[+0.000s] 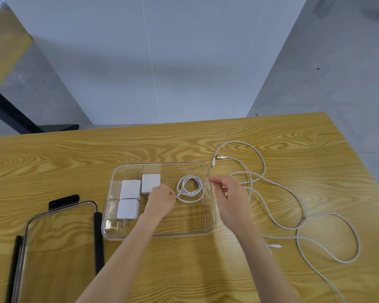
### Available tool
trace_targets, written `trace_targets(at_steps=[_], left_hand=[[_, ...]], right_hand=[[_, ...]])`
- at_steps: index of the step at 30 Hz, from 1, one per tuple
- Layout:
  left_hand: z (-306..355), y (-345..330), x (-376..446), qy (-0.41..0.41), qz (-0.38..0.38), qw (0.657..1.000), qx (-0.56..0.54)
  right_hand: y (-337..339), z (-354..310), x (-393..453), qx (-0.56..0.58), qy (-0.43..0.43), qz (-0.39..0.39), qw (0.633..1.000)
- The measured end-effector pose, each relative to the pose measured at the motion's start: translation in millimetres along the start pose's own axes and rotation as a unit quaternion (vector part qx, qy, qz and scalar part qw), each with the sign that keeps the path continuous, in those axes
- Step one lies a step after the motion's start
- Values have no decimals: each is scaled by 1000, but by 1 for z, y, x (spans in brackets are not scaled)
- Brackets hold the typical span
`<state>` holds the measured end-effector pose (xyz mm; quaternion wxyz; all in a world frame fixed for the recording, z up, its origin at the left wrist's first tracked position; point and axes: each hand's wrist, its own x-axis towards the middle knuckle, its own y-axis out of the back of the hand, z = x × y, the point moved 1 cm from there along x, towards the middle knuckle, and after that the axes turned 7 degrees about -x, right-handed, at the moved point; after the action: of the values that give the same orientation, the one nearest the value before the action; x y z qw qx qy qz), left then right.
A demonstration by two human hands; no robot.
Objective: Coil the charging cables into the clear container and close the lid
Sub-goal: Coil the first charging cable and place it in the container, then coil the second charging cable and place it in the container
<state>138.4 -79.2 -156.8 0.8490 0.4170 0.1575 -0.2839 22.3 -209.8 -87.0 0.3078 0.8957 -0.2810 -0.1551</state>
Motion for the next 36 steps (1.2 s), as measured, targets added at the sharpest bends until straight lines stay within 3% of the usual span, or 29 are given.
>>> trace_targets(at_steps=[6,11,19,22,27,36], left_hand=[[7,2,-13,-24,1,999,21],[34,3,-45,-71,10,997,31],[96,-32,-114,-270,26,961,-61],[95,-60,-123,-292,-26,955,-55],[77,-112,-119,-224,-121,967,24],[56,-147,-104,-195,-49,970,135]], right_hand=[[20,19,-9,25,-33,44,998],[64,65,-28,37,-98,135,985],[102,124,-75,-8,-188,153,970],[102,140,-86,-50,-206,127,969],[88,153,-90,-110,-188,40,975],[43,137,-69,-197,-68,-83,975]])
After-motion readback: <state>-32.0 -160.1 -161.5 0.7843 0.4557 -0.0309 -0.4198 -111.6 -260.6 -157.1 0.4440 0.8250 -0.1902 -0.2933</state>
